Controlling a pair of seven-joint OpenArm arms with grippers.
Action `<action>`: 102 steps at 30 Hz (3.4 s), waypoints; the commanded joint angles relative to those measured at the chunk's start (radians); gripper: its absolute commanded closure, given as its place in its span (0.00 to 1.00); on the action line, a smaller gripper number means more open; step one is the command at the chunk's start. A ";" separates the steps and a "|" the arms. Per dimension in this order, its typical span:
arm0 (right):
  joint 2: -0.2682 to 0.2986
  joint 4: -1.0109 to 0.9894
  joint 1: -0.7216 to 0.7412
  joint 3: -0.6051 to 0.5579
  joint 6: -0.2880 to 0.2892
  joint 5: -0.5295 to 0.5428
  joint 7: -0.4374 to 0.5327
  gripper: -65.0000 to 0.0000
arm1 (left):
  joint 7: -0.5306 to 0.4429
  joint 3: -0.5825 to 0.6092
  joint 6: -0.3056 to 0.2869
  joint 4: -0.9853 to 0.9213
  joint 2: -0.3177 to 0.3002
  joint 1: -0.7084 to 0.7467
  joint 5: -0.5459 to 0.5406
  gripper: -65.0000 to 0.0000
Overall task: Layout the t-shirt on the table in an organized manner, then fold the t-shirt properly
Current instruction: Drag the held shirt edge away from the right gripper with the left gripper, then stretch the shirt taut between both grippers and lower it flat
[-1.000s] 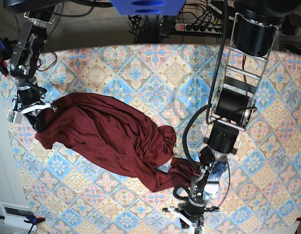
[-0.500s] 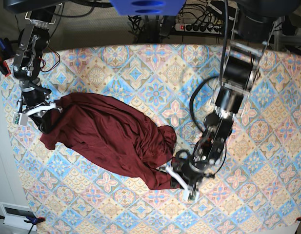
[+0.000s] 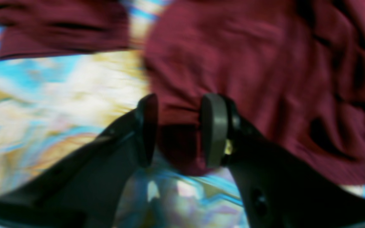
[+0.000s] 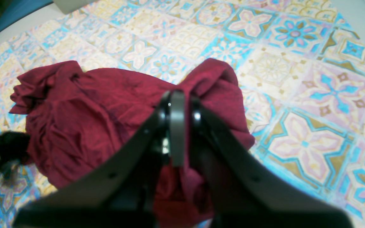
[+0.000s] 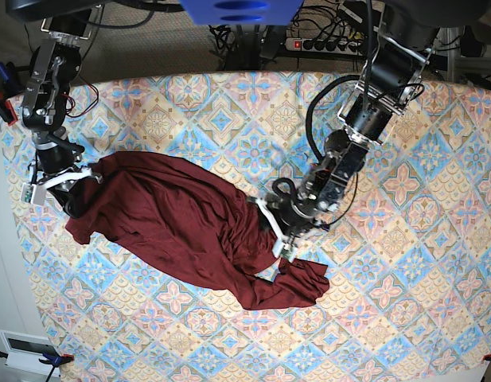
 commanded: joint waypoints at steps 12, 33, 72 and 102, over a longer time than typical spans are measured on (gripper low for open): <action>0.018 0.017 0.013 0.012 0.006 0.012 0.029 1.00 | -0.020 -0.011 -0.003 -0.060 0.022 -0.084 -0.003 1.00; 0.021 0.015 0.057 0.015 0.006 0.012 0.034 1.00 | 0.124 -0.454 -0.006 0.603 -0.626 -0.078 -0.659 1.00; 0.021 -0.200 0.145 -0.036 0.006 0.012 0.031 1.00 | 0.193 -0.520 -0.003 0.405 -0.371 0.304 -0.267 0.63; 0.021 -0.197 0.140 -0.030 0.006 0.012 0.031 1.00 | 0.314 -0.836 -0.004 0.447 -0.383 0.220 -0.494 1.00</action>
